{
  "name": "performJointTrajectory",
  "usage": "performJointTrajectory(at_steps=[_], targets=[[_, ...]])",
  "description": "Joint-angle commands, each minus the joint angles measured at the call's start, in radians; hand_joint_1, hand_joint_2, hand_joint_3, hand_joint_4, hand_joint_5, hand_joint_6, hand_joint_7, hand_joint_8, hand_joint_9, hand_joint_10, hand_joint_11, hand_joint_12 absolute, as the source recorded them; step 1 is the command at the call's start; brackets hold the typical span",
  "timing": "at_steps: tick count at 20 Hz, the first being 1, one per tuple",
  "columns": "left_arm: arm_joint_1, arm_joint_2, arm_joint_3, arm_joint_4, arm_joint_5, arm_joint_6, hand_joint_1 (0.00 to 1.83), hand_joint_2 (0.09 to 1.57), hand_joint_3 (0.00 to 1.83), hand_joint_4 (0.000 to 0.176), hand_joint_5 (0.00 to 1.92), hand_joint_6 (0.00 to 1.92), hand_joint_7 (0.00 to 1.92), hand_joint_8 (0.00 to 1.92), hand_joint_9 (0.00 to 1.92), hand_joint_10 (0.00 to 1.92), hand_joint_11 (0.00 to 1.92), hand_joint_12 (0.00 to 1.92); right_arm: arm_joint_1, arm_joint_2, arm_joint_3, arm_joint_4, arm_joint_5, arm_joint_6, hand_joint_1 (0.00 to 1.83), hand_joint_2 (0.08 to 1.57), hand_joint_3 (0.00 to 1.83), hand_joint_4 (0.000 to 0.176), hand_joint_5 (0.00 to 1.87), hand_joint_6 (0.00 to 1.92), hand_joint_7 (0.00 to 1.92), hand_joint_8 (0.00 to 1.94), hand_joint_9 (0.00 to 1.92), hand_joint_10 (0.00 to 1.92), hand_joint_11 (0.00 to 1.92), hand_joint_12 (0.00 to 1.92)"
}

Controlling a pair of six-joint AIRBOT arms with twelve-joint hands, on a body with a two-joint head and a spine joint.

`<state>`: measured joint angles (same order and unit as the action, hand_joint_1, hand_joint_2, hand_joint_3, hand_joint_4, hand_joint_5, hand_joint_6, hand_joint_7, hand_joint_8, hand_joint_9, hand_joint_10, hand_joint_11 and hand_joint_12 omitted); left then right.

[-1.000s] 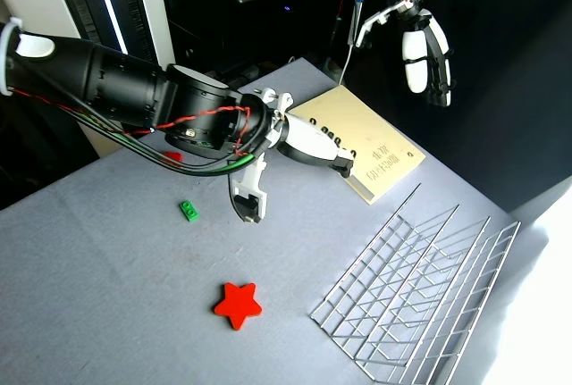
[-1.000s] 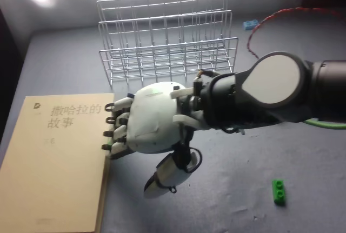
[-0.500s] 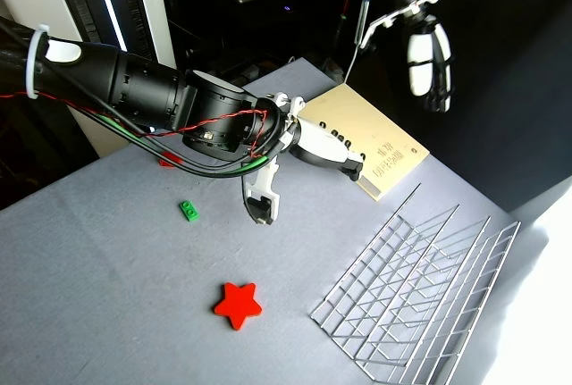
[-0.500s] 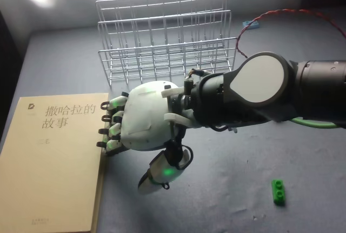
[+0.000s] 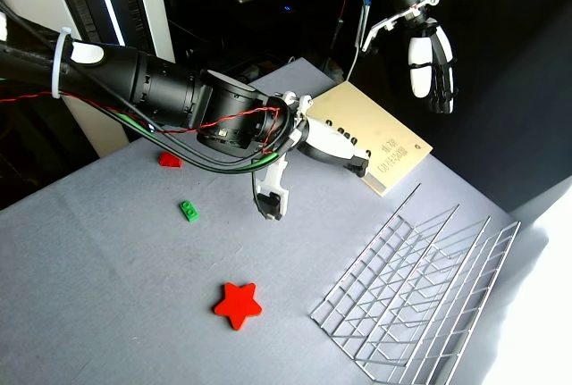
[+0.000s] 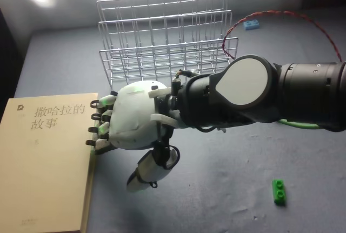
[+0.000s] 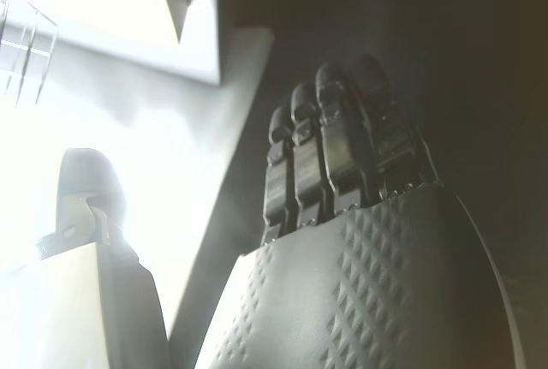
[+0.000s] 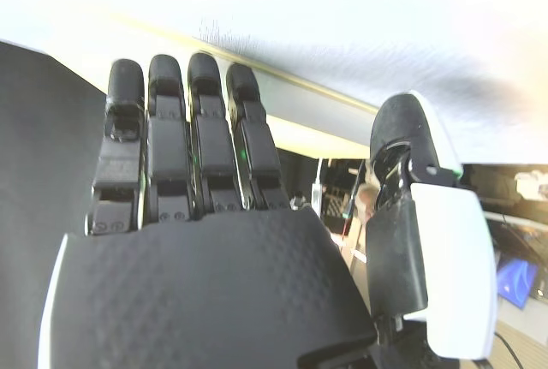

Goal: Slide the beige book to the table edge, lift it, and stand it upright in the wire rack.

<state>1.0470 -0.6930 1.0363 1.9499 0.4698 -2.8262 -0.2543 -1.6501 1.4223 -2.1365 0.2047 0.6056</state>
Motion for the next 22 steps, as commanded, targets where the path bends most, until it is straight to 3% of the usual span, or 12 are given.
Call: performJointTrajectory(at_steps=[1, 5, 8, 15, 22], targets=[[-0.002, 0.016, 0.007, 0.009, 0.08, -0.014, 0.64, 1.0, 0.0, 0.0, 0.27, 0.0, 0.31, 0.0, 0.31, 0.0, 0.0, 0.75, 0.014, -0.004, 0.0, 0.021, -0.037, 0.0, 0.19, 1.15, 0.0, 0.0, 0.29, 0.0, 0.3, 0.0, 0.28, 0.0, 0.0, 0.75], [-0.002, 0.021, 0.008, 0.012, 0.069, -0.015, 0.64, 0.99, 0.0, 0.0, 0.28, 0.0, 0.3, 0.0, 0.3, 0.0, 0.0, 0.78, 0.018, -0.017, 0.0, 0.021, -0.04, 0.005, 0.23, 1.15, 0.0, 0.0, 0.3, 0.0, 0.31, 0.0, 0.29, 0.0, 0.0, 0.77], [-0.001, 0.015, 0.021, 0.029, 0.068, -0.015, 0.66, 0.99, 0.0, 0.0, 0.26, 0.0, 0.27, 0.0, 0.28, 0.0, 0.0, 0.7, 0.018, -0.023, 0.0, 0.021, -0.04, 0.009, 0.19, 1.16, 0.0, 0.0, 0.29, 0.0, 0.31, 0.0, 0.29, 0.0, 0.0, 0.78], [0.013, -0.008, 0.049, 0.055, 0.101, -0.015, 0.68, 0.99, 0.0, 0.0, 0.26, 0.0, 0.28, 0.0, 0.3, 0.0, 0.0, 0.77, 0.019, -0.039, 0.0, 0.021, -0.053, 0.019, 0.21, 1.15, 0.0, 0.0, 0.34, 0.01, 0.35, 0.0, 0.33, 0.01, 0.0, 0.95], [0.02, -0.008, 0.056, 0.056, 0.099, -0.015, 0.69, 0.98, 0.0, 0.0, 0.28, 0.01, 0.29, 0.0, 0.29, 0.0, 0.0, 0.75, 0.024, -0.056, 0.0, 0.021, -0.07, 0.025, 0.19, 1.15, 0.0, 0.0, 0.31, 0.0, 0.31, 0.0, 0.3, 0.0, 0.0, 0.84]])
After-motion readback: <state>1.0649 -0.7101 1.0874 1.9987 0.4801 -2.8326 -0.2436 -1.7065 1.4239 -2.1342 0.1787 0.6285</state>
